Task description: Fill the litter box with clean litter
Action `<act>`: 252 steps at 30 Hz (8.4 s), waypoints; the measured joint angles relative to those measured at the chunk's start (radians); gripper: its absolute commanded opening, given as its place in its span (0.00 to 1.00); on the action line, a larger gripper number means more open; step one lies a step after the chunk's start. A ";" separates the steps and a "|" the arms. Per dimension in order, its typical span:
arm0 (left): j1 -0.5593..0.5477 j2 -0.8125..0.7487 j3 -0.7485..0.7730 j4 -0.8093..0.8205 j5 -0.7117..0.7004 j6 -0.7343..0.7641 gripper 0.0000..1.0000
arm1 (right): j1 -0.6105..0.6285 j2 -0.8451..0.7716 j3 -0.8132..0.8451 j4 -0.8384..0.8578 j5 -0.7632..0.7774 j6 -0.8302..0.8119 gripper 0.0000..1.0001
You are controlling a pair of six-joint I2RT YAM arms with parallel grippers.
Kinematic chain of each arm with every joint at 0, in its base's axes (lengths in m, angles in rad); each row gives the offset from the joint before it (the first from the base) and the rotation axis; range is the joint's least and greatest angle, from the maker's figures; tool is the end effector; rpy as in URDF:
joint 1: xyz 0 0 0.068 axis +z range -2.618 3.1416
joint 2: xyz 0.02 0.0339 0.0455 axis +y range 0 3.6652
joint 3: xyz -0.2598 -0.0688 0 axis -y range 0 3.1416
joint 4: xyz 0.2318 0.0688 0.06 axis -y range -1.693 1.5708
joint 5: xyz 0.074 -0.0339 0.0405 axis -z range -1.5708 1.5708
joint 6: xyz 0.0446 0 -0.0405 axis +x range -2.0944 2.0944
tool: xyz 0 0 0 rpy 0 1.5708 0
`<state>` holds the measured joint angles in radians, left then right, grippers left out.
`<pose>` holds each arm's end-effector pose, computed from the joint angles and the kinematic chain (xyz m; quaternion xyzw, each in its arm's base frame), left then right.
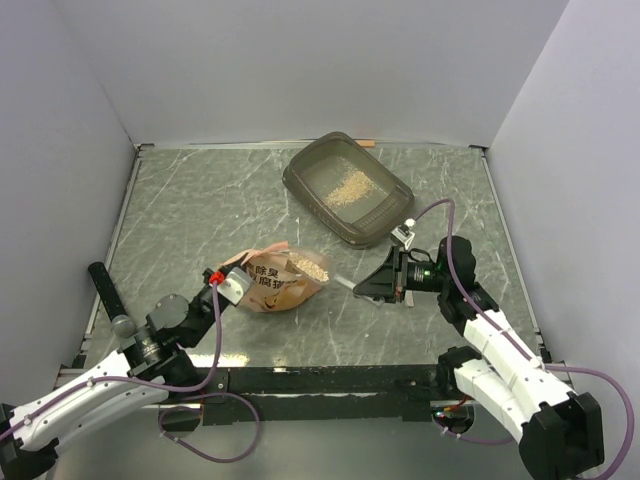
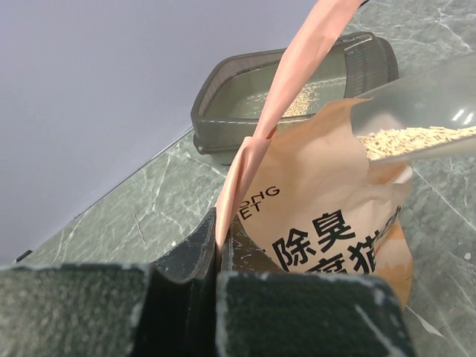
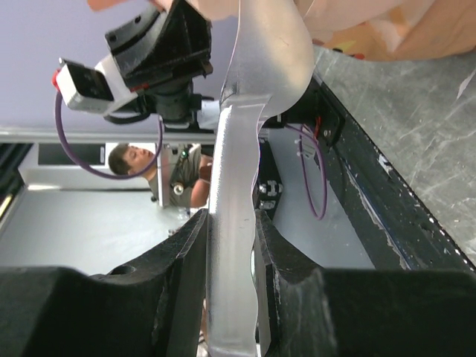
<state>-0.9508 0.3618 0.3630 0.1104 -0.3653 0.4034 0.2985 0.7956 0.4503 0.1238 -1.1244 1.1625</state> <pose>0.0848 -0.0914 0.2786 0.3052 0.5957 -0.0816 0.7385 0.1483 0.0877 0.2566 -0.0257 0.7394 0.6627 0.1159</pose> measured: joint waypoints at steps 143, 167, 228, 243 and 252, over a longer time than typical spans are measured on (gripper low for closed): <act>-0.003 0.057 0.030 -0.076 0.229 -0.006 0.01 | 0.284 0.669 0.991 -1.057 0.518 -0.794 0.04; -0.003 0.074 0.030 -0.078 0.229 -0.005 0.01 | 0.259 0.569 0.853 -0.805 0.655 -0.506 0.06; -0.009 0.063 0.030 -0.084 0.230 -0.009 0.01 | 0.334 0.716 0.545 -0.254 0.454 -0.446 0.00; -0.015 0.059 0.030 -0.085 0.230 -0.006 0.01 | 0.251 0.674 0.167 0.349 0.297 -0.093 0.00; -0.017 0.062 0.030 -0.081 0.217 -0.005 0.01 | 0.164 0.664 0.014 0.639 0.212 0.112 0.00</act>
<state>-0.9676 0.4236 0.3931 0.0296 -0.1478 0.3985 0.4625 1.4597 0.4644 0.7631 -0.9127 1.2743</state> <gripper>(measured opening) 0.037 0.338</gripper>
